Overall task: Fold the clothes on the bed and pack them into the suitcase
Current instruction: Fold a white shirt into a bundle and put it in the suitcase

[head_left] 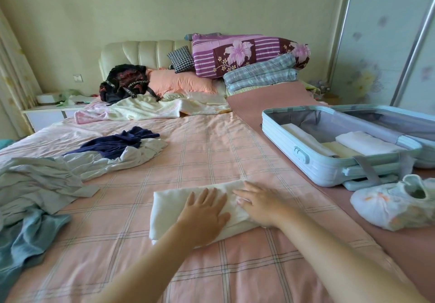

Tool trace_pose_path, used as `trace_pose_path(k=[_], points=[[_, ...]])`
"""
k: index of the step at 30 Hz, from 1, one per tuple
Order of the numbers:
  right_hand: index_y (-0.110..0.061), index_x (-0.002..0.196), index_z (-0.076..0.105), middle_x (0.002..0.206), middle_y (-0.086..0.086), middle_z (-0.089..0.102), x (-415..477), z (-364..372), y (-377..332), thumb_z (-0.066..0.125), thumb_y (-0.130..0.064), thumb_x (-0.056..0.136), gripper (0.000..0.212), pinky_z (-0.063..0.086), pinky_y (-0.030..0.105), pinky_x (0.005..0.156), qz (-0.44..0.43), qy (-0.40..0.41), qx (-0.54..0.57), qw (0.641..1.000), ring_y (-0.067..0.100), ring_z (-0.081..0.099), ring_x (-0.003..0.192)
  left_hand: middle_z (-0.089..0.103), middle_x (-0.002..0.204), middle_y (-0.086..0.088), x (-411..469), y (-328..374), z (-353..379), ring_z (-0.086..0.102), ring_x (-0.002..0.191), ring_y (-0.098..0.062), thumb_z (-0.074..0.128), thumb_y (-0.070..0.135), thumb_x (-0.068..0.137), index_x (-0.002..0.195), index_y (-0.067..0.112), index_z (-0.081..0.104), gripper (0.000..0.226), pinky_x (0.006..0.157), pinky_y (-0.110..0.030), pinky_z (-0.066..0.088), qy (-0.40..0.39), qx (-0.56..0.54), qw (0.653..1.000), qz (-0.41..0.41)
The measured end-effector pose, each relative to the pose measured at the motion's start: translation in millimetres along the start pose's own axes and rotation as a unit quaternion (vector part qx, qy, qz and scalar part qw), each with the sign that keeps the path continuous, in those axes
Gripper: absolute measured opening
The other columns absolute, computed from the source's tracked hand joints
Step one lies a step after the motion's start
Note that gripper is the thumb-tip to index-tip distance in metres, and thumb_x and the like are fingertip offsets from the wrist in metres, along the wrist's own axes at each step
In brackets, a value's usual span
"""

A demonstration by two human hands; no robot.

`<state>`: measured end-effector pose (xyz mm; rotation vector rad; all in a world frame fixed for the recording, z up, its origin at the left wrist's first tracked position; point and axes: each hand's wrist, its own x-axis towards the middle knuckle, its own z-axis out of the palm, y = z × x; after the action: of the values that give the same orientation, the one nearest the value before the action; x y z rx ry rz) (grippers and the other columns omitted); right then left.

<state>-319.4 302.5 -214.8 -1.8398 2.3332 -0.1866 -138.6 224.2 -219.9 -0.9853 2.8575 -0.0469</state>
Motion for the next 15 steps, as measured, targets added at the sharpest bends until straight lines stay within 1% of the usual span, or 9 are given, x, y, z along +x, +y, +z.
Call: trace_pose_path(k=[1, 3, 4, 5, 7, 9, 11, 13, 15], points=[[-0.040, 0.158, 0.017, 0.169, -0.006, 0.001, -2.2, 3.6, 1.6, 0.024, -0.057, 0.104, 0.058, 0.008, 0.046, 0.122, 0.030, -0.014, 0.004, 0.999, 0.016, 0.005, 0.155, -0.003, 0.166, -0.004, -0.3, 1.6, 5.5, -0.004, 0.153, -0.024, 0.015, 0.051, 0.104, 0.158, 0.030, 0.000, 0.061, 0.122, -0.051, 0.000, 0.008, 0.013, 1.000, 0.001], [-0.026, 0.161, 0.004, 0.169, 0.003, -0.003, -3.1, 8.0, 0.7, 0.021, -0.060, 0.102, 0.071, 0.007, 0.050, 0.122, 0.105, 0.010, 0.016, 0.994, 0.021, 0.001, 0.155, 0.005, 0.166, -0.004, 1.8, 2.2, 2.4, 0.003, 0.152, -0.026, 0.017, 0.050, 0.104, 0.158, 0.032, 0.007, 0.058, 0.121, -0.052, 0.004, 0.022, 0.012, 1.000, -0.001], [-0.017, 0.161, 0.006, 0.168, 0.010, 0.000, -2.8, 7.8, -0.7, 0.022, -0.062, 0.100, 0.077, 0.007, 0.051, 0.122, 0.158, 0.026, 0.014, 0.987, 0.025, 0.000, 0.155, 0.010, 0.165, -0.002, 3.7, 1.9, -2.2, 0.007, 0.152, -0.025, 0.018, 0.049, 0.104, 0.157, 0.033, 0.012, 0.056, 0.121, -0.051, 0.006, 0.029, 0.001, 1.000, -0.005], [-0.011, 0.159, 0.015, 0.167, 0.016, 0.006, -2.0, 6.5, -1.3, 0.023, -0.064, 0.097, 0.083, 0.008, 0.052, 0.122, 0.212, 0.034, 0.010, 0.977, 0.029, 0.001, 0.154, 0.013, 0.165, 0.000, 6.6, 1.5, -5.6, 0.010, 0.151, -0.024, 0.018, 0.049, 0.104, 0.156, 0.035, 0.017, 0.054, 0.121, -0.050, 0.007, 0.037, -0.010, 0.999, -0.011], [-0.010, 0.153, 0.035, 0.163, 0.019, 0.020, -3.0, 3.2, -2.8, 0.027, -0.069, 0.090, 0.087, 0.010, 0.053, 0.119, 0.258, 0.026, 0.002, 0.966, 0.033, 0.007, 0.152, 0.012, 0.165, 0.001, 10.4, 3.8, -4.8, 0.009, 0.151, -0.023, 0.019, 0.049, 0.103, 0.155, 0.035, 0.018, 0.054, 0.121, -0.050, 0.005, 0.047, -0.002, 0.999, -0.016], [-0.016, 0.150, 0.040, 0.160, 0.012, 0.029, -3.9, 3.6, -5.6, 0.033, -0.068, 0.086, 0.082, 0.014, 0.052, 0.117, 0.222, 0.039, 0.004, 0.974, 0.030, 0.013, 0.151, 0.012, 0.164, -0.003, 11.5, 8.3, 3.4, 0.009, 0.150, -0.026, 0.019, 0.048, 0.101, 0.156, 0.033, 0.015, 0.056, 0.120, -0.054, 0.004, 0.051, 0.022, 0.998, -0.009], [-0.020, 0.147, 0.038, 0.152, 0.007, 0.040, -5.4, 2.1, -12.2, 0.041, -0.054, 0.088, 0.069, 0.022, 0.048, 0.114, 0.191, 0.061, 0.040, 0.979, 0.028, 0.027, 0.145, 0.014, 0.163, -0.006, 11.7, 10.5, 7.8, 0.011, 0.150, -0.027, 0.021, 0.046, 0.100, 0.155, 0.031, 0.016, 0.057, 0.118, -0.056, 0.005, 0.057, 0.028, 0.998, -0.008], [-0.026, 0.145, 0.034, 0.138, 0.005, 0.054, -7.4, -3.2, -21.6, 0.049, -0.031, 0.089, 0.059, 0.036, 0.041, 0.102, 0.174, 0.083, 0.123, 0.973, 0.029, 0.047, 0.130, 0.013, 0.164, -0.006, 13.1, 7.9, 8.2, 0.008, 0.151, -0.026, 0.022, 0.047, 0.100, 0.155, 0.032, 0.016, 0.057, 0.119, -0.056, 0.004, 0.040, 0.017, 0.999, -0.006], [-0.031, 0.144, 0.034, 0.128, 0.006, 0.059, -8.0, -7.9, -31.2, 0.049, -0.015, 0.088, 0.060, 0.043, 0.035, 0.088, 0.149, 0.116, 0.154, 0.970, 0.030, 0.057, 0.117, 0.019, 0.162, -0.002, 13.3, 3.4, 2.8, 0.010, 0.151, -0.022, 0.025, 0.047, 0.100, 0.154, 0.034, 0.023, 0.055, 0.119, -0.056, 0.003, 0.029, -0.023, 0.999, -0.001]])
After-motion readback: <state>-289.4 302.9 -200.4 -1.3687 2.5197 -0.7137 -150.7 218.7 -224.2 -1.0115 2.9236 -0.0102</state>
